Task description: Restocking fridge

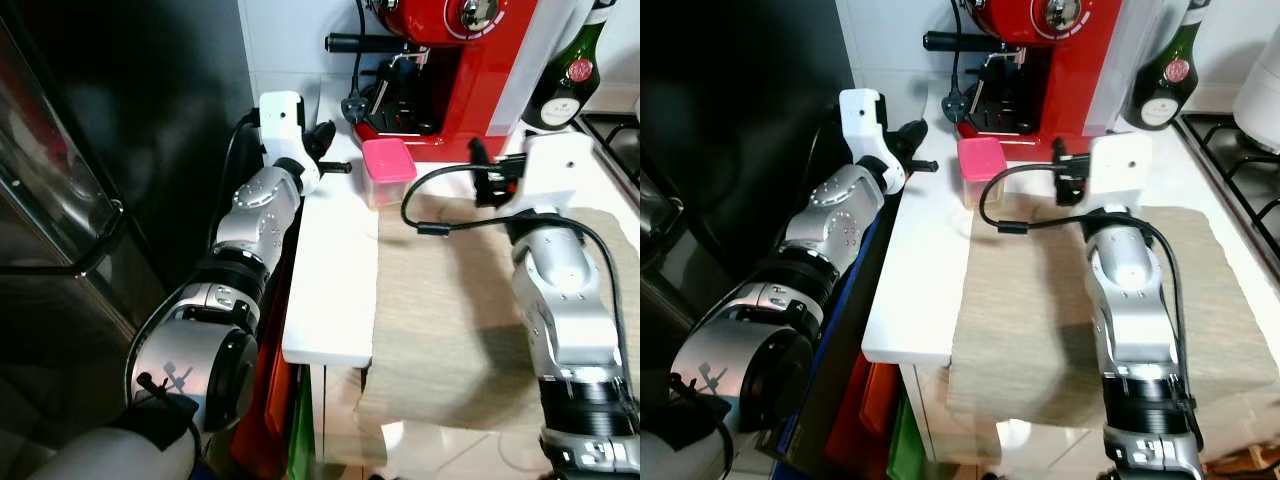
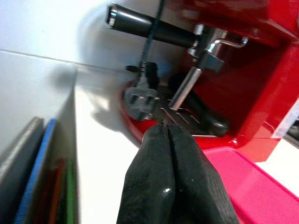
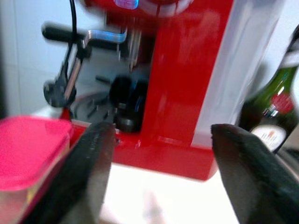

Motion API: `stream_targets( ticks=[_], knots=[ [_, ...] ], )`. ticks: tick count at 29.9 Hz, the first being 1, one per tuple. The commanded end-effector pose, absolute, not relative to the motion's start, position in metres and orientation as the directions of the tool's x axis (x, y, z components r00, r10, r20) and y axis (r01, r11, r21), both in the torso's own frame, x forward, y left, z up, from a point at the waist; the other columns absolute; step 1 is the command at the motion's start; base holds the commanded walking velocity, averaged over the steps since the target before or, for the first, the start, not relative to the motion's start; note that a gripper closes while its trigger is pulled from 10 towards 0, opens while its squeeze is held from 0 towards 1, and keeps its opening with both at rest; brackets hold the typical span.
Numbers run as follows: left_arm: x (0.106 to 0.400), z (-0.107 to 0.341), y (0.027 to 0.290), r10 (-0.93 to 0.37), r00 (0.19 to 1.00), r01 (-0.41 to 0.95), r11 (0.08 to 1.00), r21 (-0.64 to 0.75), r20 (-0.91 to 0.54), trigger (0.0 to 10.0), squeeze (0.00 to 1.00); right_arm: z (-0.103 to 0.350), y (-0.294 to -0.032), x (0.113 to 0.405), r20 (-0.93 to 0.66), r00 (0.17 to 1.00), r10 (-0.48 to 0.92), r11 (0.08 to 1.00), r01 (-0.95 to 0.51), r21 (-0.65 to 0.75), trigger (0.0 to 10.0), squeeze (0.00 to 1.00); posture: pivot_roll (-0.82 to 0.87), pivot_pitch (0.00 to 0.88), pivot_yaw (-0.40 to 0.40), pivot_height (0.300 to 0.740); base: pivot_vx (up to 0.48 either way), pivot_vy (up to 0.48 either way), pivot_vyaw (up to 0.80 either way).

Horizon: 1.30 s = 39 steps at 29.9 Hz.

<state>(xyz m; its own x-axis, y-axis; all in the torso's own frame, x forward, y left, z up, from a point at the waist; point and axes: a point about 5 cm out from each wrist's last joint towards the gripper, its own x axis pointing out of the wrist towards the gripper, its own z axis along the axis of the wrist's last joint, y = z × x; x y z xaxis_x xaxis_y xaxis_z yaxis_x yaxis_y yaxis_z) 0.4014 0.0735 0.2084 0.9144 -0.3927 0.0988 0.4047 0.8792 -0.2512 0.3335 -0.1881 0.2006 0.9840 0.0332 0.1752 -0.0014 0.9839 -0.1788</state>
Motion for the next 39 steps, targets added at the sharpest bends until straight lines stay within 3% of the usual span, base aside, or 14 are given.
stream_targets(
  ticks=[1, 3, 4, 5, 15, 29, 36, 38, 39],
  knots=[
    [0.401, 0.207, 0.079, -0.375, 0.922, 0.387, 0.892, -0.233, 0.095, 10.0, 0.0, 0.199, -0.191, 0.34, 0.159, 0.987, 0.027, 0.984, 0.002, -0.178, 10.0, 1.0, -0.06, 0.0, 0.006, 0.74, 0.0, 0.0, 0.0],
    [0.4, 0.206, 0.08, -0.376, 0.922, 0.387, 0.894, -0.225, 0.091, 10.0, 0.0, 0.199, -0.191, 0.346, 0.152, 0.988, 0.014, 0.985, 0.012, -0.174, 10.0, 1.0, -0.06, 0.0, 0.011, 0.74, 0.0, 0.0, 0.0],
    [0.399, 0.206, 0.081, -0.378, 0.922, 0.388, 0.895, -0.22, 0.088, 10.0, 0.0, 0.198, -0.189, 0.35, 0.154, 0.987, 0.04, 0.99, -0.019, -0.139, 0.0, 0.54, -0.05, 0.0, 0.013, 0.74, 0.0, 0.0, 0.0],
    [0.399, 0.205, 0.082, -0.379, 0.921, 0.389, 0.897, -0.211, 0.085, 10.0, 0.0, 0.197, -0.183, 0.353, 0.15, 0.985, 0.084, 0.991, -0.067, -0.114, 0.0, 0.0, -0.05, 0.0, 0.016, 0.74, 0.0, 0.0, 0.0],
    [0.391, 0.204, 0.079, -0.416, 0.903, 0.428, 0.889, -0.163, 0.104, 10.0, 0.0, 0.181, -0.176, 0.372, 0.049, 0.997, 0.066, 0.998, -0.066, 0.01, 0.0, 0.0, -0.01, 0.0, 0.004, 0.74, 0.0, 0.0, 0.0],
    [0.383, 0.194, 0.079, -0.419, 0.905, 0.425, 0.886, -0.185, 0.074, 10.0, 0.0, 0.205, -0.202, 0.379, 0.102, 0.994, 0.029, 0.95, -0.059, 0.305, 0.0, 0.0, -0.01, 0.014, -0.017, 0.74, 0.0, 0.0, 0.0],
    [0.383, 0.185, 0.076, -0.421, 0.907, 0.416, 0.889, -0.194, 0.014, 10.0, 0.0, 0.194, -0.205, 0.382, 0.035, 0.999, 0.035, 0.934, -0.046, 0.355, 0.0, 0.0, -0.01, 0.012, -0.019, 0.74, 0.0, 0.0, 0.0],
    [0.384, 0.181, 0.076, -0.413, 0.911, 0.403, 0.893, -0.198, -0.007, 10.0, 0.0, 0.19, -0.204, 0.383, 0.023, 0.999, 0.032, 0.933, -0.038, 0.358, 2.6, 0.0, -0.01, 0.013, -0.019, 0.74, 0.0, 0.0, 0.0],
    [0.384, 0.18, 0.075, -0.412, 0.911, 0.401, 0.893, -0.203, -0.012, 10.0, 0.0, 0.19, -0.203, 0.384, 0.025, 0.999, 0.032, 0.936, -0.038, 0.351, 0.0, 0.0, -0.01, 0.01, -0.017, 0.74, 0.0, 0.0, 0.0]
  ],
)
